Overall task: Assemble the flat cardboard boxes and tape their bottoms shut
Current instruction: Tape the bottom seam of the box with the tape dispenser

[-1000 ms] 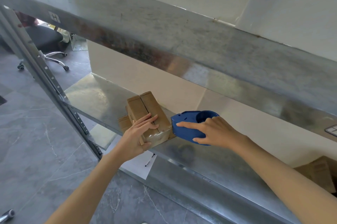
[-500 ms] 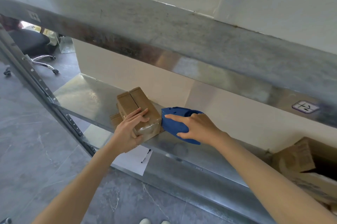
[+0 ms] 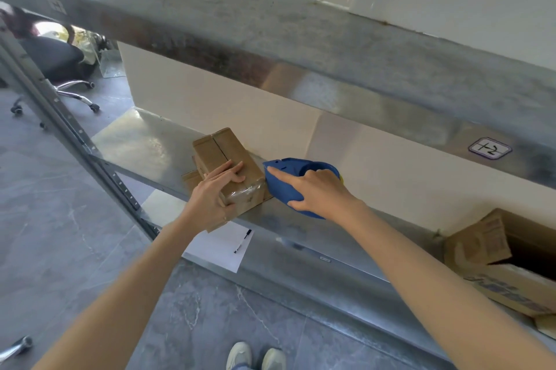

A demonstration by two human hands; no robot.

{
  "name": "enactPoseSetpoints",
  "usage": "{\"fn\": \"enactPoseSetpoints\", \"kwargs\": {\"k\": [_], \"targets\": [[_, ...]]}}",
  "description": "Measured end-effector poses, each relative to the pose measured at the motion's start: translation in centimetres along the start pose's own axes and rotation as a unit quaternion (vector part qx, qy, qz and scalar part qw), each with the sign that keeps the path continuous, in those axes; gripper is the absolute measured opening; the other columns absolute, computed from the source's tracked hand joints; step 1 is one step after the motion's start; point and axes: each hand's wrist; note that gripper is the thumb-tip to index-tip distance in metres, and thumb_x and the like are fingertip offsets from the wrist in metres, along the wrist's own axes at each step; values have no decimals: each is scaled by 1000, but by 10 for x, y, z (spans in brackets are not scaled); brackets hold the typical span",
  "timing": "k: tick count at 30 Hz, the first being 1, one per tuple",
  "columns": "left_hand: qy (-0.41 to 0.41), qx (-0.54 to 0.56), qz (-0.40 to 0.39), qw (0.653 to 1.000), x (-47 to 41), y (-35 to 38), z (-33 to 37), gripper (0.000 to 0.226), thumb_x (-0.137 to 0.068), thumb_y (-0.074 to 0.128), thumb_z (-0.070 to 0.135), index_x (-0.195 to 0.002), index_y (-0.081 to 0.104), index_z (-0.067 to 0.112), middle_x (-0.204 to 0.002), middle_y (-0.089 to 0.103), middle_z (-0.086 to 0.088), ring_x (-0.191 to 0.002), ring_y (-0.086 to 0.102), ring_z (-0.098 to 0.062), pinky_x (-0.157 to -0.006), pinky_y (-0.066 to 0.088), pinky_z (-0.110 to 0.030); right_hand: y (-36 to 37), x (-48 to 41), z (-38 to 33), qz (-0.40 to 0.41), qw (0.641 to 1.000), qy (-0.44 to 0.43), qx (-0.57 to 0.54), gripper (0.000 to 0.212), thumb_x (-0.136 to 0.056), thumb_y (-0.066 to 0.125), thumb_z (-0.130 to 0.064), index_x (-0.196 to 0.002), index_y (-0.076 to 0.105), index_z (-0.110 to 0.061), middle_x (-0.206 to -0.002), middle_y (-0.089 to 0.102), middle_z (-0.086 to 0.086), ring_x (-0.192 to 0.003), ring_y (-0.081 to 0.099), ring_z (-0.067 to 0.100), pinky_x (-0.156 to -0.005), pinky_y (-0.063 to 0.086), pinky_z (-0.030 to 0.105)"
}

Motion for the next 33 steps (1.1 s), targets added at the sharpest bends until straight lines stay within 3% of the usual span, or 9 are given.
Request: {"fn": "enactPoseSetpoints", "kwargs": {"k": [5,8,12,18,22,26,28,33], "targets": [[-3,6,15,1000,-1,5,-3,57,-68,74,-2,-122,63,14,-149,45,14,-144,27,-7,-106,28,-27,6,-6,2,-1,1000,21,-22,77,-96,56,-39,-156,8,-42,-57,37,-2,-47,32,10,-42,21,27],[-3,5,26,1000,-4,6,-5,56,-68,73,-4,-121,64,13,-148,46,13,-142,28,-5,-105,29,-25,7,-11,1,-1,998,37,-43,77,-95,58,-40,-156,10,-42,-59,40,-2,-56,43,15,-44,24,27],[-6,4,23,1000,-4,5,-4,56,-67,76,-3,-120,64,14,-147,47,13,-144,30,-8,-109,33,-33,0,-12,-2,-2,996,41,-73,77,-93,60,-37,-155,16,-43,-65,44,-1,-68,51,20,-51,32,32],[-6,22,11,1000,-2,0,2,54,-67,74,8,-119,65,12,-147,48,10,-145,31,-13,-114,33,-43,-2,-13,-1,-2,1000,-3,-1,75,-96,56,-32,-157,12,-35,-61,37,1,-52,36,15,-45,24,29],[-6,17,16,1000,-3,3,3,56,-67,76,-4,-120,65,11,-147,48,9,-145,32,-13,-113,34,-41,4,-13,10,1,1000,-11,15,75,-96,57,-35,-156,11,-39,-58,35,0,-47,31,12,-42,21,28],[-4,20,12,1000,-3,4,-2,56,-68,76,-2,-120,64,12,-148,46,14,-145,30,-10,-114,31,-44,18,-30,-4,-2,1000,2,-19,68,-98,56,-39,-155,19,-41,-59,34,-2,-48,31,10,-43,21,28],[0,16,-2,1000,-4,0,-6,57,-70,77,2,-124,63,15,-148,42,19,-144,26,-4,-115,30,-38,26,-42,-5,11,999,15,-47,66,-97,57,-40,-154,23,-43,-60,36,-4,-49,33,9,-44,24,28],[9,9,8,1000,-5,2,-11,58,-72,77,6,-127,60,17,-149,40,23,-143,22,3,-106,30,-25,41,-32,12,22,989,71,-128,87,-92,61,-51,-152,-2,-52,-62,46,-3,-57,48,14,-58,47,33]]}}
Point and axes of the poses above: each hand's wrist, its own x-axis away from the middle knuckle, its own y-axis out of the palm, z = x × y
